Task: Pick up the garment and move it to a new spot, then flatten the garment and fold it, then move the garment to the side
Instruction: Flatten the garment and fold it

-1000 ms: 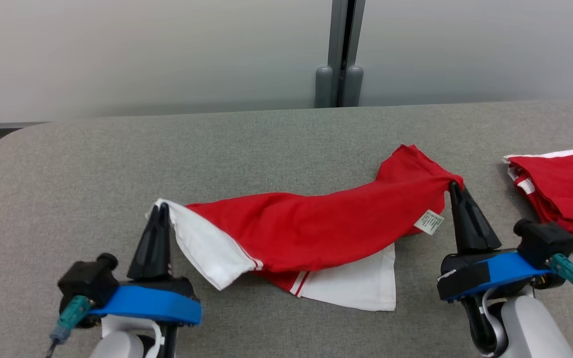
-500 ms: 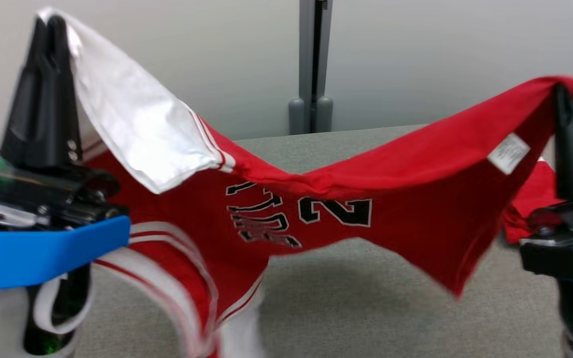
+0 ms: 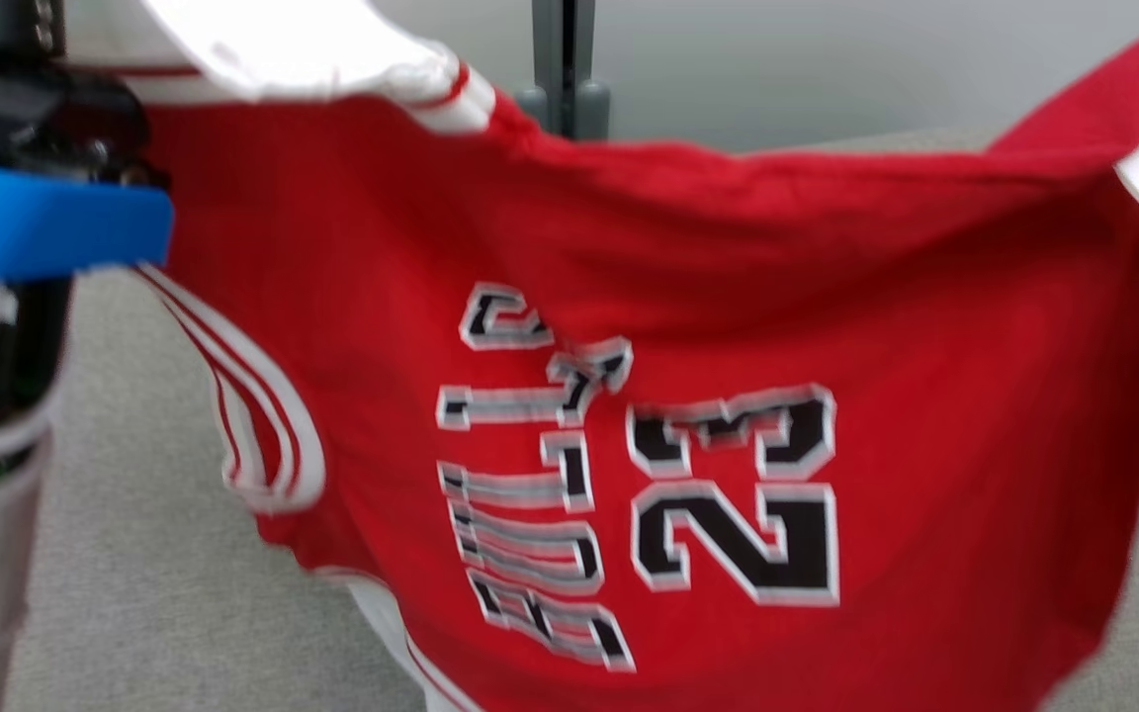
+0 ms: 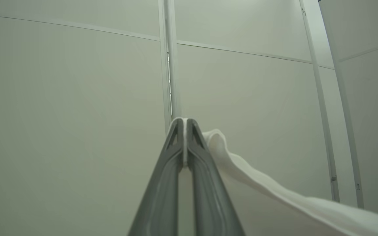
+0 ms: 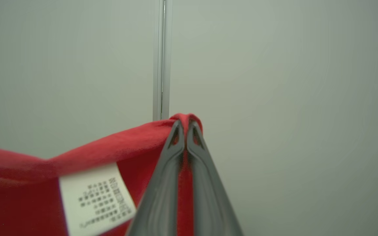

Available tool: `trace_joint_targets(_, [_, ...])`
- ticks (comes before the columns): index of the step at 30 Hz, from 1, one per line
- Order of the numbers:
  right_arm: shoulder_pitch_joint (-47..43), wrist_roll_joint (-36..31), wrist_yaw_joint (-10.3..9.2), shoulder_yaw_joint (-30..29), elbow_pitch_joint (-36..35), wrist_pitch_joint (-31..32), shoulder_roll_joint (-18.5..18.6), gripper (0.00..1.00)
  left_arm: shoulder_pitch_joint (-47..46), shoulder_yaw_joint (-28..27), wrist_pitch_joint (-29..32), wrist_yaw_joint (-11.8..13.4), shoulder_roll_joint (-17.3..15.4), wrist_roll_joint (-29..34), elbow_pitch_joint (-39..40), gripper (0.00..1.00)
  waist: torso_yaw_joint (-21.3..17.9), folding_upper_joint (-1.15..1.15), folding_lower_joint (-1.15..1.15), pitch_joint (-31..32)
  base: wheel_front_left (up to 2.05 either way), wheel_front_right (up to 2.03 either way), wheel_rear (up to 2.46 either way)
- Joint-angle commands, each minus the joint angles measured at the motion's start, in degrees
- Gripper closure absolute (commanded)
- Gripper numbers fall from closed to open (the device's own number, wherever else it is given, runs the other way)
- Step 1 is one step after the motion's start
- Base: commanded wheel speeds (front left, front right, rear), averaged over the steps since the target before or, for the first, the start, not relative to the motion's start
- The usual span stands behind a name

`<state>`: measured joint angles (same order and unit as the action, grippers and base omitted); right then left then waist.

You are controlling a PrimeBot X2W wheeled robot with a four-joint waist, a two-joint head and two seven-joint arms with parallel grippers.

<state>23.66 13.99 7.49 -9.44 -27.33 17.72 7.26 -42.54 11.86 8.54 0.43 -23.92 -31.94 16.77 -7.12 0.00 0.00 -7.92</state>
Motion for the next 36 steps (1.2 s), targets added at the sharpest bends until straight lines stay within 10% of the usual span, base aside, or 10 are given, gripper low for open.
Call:
trace_joint_targets(1, [2.34,0.33,0.01,0.31,1.81,0.13,0.15,1.0,-2.4,0.07,0.09,-0.6,-0.89,1.03,-1.83,1.0,0.6,0.0,0.0,-2.1,0.0,0.0,0.0])
trace_joint_targets(19, [44.75,-18.73,0.01,2.09,50.66,-13.48,-2.54,1.0,-40.15,6.12,-15.2,-2.99,4.12,14.08,-42.05,1.0,1.11,0.0,0.0,-18.39,0.0,0.0,0.0])
trace_joint_targets(28, [42.02,-25.98,0.01,-1.09,69.72,-27.32,-4.23,1.0,-32.72,8.61,-22.78,-5.47,8.93,12.04,-52.05,1.0,4.12,0.0,0.0,-23.75,0.0,0.0,0.0])
trace_joint_targets(36, [36.22,-19.58,0.01,2.83,76.36,-32.91,-4.24,1.0,-17.68,5.84,-23.78,-7.29,7.18,8.11,-46.27,1.0,4.05,0.0,0.0,-24.31,0.0,0.0,0.0])
